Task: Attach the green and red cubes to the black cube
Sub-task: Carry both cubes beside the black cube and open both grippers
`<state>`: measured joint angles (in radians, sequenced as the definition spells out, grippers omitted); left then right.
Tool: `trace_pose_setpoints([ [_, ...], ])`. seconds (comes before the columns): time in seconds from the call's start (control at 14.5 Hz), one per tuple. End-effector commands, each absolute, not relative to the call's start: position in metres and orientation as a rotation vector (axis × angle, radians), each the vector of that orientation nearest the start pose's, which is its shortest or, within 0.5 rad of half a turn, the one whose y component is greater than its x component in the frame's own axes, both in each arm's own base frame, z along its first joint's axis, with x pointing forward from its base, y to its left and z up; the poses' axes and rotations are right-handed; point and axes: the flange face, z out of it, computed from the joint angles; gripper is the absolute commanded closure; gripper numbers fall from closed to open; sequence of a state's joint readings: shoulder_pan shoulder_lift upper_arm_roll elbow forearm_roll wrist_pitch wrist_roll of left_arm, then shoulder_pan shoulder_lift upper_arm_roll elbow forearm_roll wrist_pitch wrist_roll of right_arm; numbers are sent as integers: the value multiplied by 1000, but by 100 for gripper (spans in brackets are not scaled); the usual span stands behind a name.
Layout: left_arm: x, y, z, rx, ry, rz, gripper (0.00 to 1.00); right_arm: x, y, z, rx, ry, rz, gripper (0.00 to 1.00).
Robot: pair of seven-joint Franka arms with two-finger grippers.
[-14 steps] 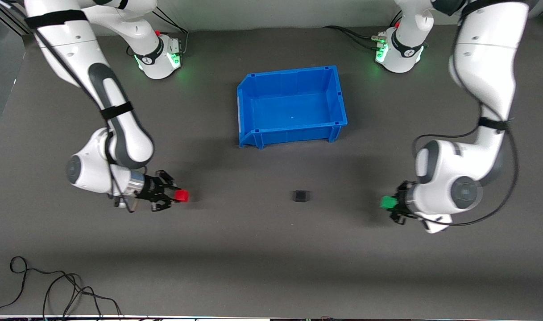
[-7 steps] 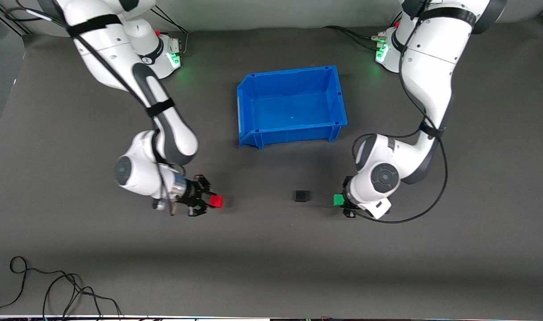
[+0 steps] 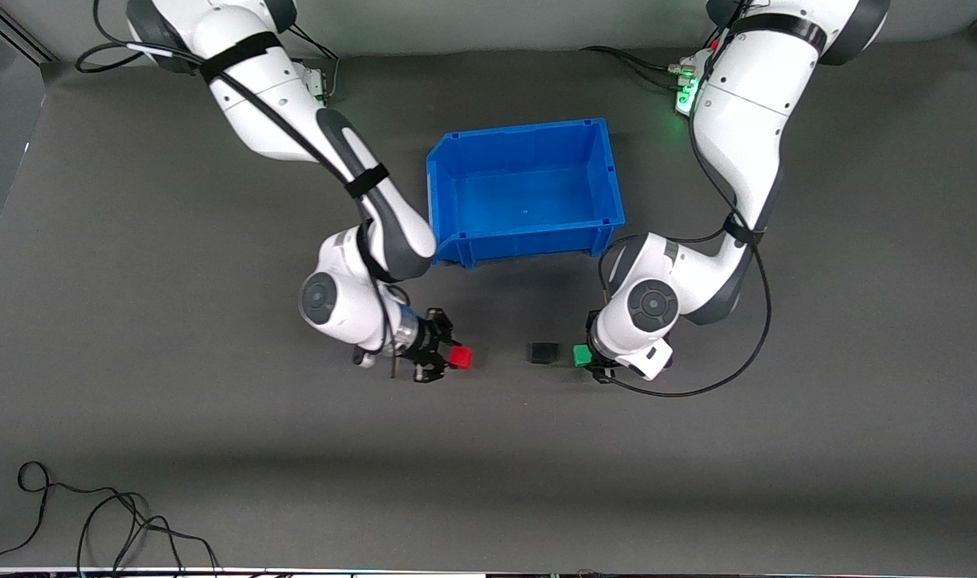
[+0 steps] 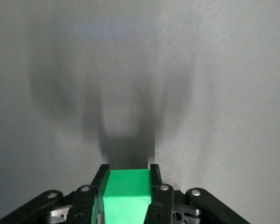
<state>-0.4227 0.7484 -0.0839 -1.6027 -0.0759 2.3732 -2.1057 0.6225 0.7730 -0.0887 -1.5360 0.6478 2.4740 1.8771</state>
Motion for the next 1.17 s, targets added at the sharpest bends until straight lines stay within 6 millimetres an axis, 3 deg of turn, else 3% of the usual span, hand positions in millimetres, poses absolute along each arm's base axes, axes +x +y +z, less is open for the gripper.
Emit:
trace_pose_setpoints([
  [0.0,609,-351,184,2050,2307,-139,100,616,411,207,-1687,2233,417,73],
  [0.34,611,-369,182,2058,2271,-133,100,602,452,194,-1760,2187,372,71],
  [0.83,607,-374,176,2079,2263,-132,100,603,469,188,-1907,2082,254,70],
  [1.1,608,-378,184,2075,2249,-129,100,598,486,186,-1976,2018,204,70],
])
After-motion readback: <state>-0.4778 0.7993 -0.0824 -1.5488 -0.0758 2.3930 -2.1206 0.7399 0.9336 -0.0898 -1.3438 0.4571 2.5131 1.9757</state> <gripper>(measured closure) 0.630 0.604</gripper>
